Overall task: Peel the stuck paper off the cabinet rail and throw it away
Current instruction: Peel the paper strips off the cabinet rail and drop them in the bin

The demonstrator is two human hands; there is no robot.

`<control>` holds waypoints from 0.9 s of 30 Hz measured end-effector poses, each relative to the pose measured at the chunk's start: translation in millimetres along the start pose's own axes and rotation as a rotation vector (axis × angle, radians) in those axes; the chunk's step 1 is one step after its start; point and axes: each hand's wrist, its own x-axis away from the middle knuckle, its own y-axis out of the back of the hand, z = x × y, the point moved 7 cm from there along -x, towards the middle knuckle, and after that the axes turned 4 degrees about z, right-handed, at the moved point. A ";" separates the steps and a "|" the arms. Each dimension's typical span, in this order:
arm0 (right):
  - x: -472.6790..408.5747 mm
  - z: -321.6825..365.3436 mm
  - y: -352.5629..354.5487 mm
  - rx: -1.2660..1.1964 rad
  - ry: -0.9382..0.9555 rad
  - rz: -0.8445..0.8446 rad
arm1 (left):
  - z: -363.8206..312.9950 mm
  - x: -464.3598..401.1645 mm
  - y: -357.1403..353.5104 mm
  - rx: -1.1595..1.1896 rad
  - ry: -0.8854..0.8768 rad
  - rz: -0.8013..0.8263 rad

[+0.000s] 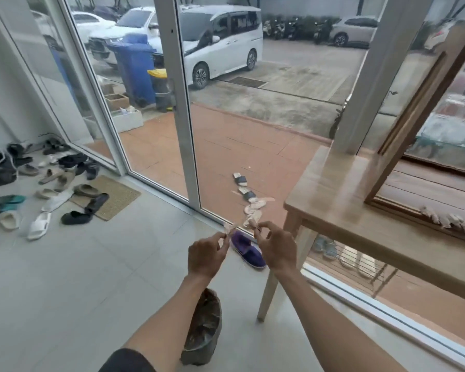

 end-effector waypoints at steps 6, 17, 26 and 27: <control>36.2 3.9 -87.5 -0.018 0.026 0.177 | 81.4 59.0 -22.8 -0.075 0.150 0.120; 78.3 -13.3 -189.5 0.007 -0.058 0.475 | 162.3 115.6 -58.4 -0.068 0.467 0.314; 81.5 -21.6 -266.4 0.076 -0.041 0.668 | 194.1 115.4 -88.2 0.002 0.568 0.437; 82.3 -24.5 -271.5 0.111 -0.036 0.699 | 199.1 118.3 -90.1 -0.004 0.577 0.445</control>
